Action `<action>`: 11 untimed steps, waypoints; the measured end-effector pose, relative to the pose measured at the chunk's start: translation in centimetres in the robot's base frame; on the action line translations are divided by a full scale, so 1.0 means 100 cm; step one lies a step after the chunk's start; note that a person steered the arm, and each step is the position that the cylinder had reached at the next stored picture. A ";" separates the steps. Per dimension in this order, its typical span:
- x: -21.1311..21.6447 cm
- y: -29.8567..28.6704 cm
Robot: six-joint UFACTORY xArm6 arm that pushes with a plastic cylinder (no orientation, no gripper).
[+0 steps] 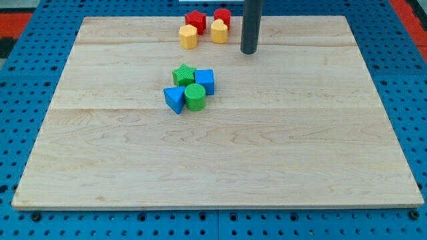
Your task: Move your arm to the top right of the blue cube
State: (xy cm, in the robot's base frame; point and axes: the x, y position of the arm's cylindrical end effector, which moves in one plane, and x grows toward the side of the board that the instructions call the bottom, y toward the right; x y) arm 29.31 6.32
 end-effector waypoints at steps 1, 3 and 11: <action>0.001 0.000; -0.003 -0.003; 0.068 -0.040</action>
